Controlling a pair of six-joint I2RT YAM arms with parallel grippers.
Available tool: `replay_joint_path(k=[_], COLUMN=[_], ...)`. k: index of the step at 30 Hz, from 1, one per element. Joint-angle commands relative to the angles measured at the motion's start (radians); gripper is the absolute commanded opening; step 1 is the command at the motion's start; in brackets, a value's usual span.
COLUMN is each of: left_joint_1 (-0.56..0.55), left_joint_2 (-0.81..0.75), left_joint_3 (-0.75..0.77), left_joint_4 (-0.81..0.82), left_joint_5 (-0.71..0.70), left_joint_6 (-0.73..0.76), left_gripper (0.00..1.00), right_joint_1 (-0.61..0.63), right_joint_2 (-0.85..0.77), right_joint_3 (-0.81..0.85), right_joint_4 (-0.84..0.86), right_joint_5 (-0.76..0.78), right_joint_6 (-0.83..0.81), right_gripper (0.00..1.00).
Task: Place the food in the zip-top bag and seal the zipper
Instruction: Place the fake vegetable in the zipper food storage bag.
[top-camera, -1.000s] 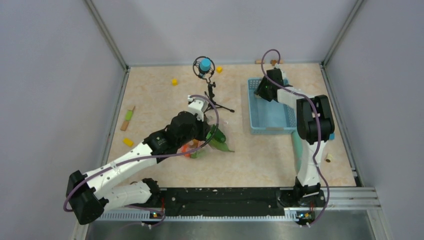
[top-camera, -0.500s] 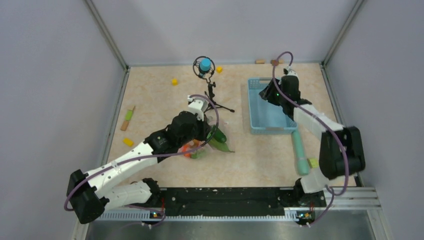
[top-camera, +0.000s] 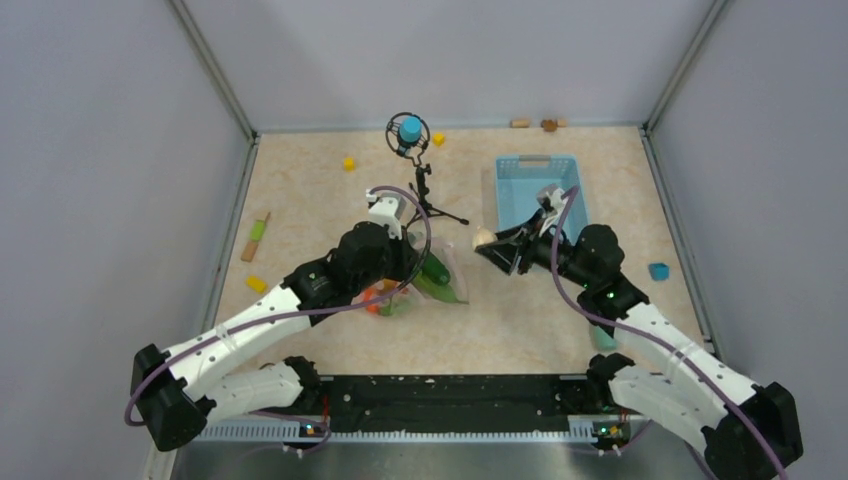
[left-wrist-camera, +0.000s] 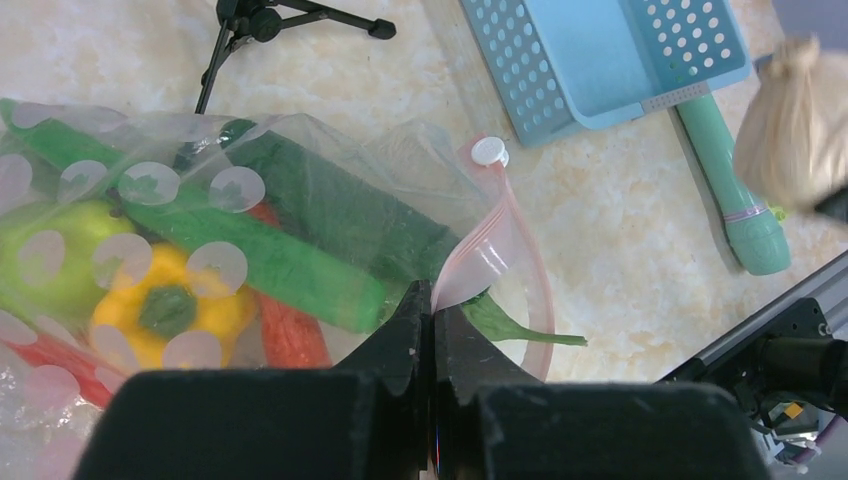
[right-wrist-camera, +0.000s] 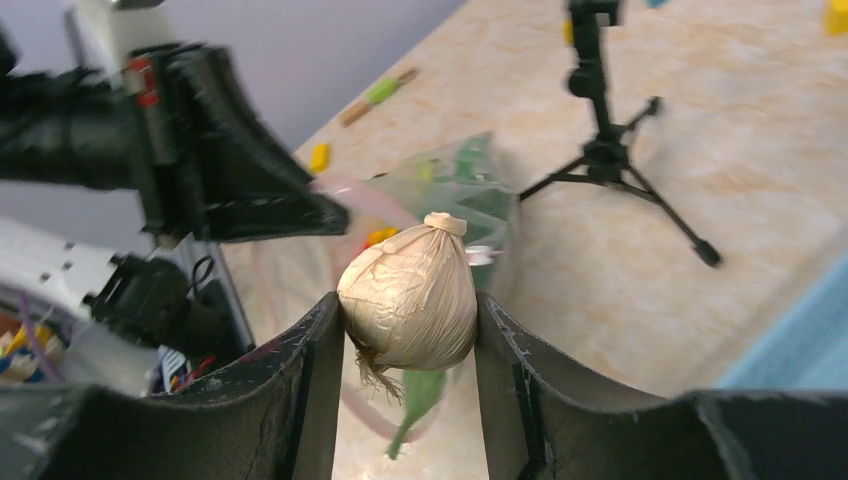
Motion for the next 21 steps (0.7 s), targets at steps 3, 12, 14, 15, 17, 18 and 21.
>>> replay_joint_path(k=[3,12,14,15,17,18,21], left_joint_1=[0.003,0.003,0.003,0.002,0.002,0.002,0.002], left_joint_2=[0.001,0.008,0.007,0.006,0.001,-0.002,-0.009], left_joint_3=[0.055,0.058,0.058,0.057,0.056,0.055,0.056], left_joint_4=[0.029,0.022,0.018,0.017,0.013,0.01,0.004], left_joint_5=[0.019,0.037,0.036,0.036,0.033,0.029,0.018], left_joint_6=[-0.046,-0.07,-0.074,-0.073,-0.075,-0.074,-0.069], left_gripper=[0.0,0.0,0.0,0.0,0.0,0.0,0.0], right_joint_1=[0.146,0.336,0.359,0.365,0.373,0.376,0.389], right_joint_2=[0.019,0.242,0.312,0.336,0.382,0.4,0.449], right_joint_3=[-0.043,-0.009,0.016,0.031,0.05,0.059,0.082], right_joint_4=[0.167,0.354,0.359,0.356,0.345,0.338,0.333], right_joint_5=[-0.07,0.232,0.283,0.295,0.33,0.351,0.401], right_joint_6=[-0.038,0.037,0.054,0.058,0.071,0.081,0.109], right_gripper=[0.31,0.35,0.35,0.35,0.36,0.37,0.4])
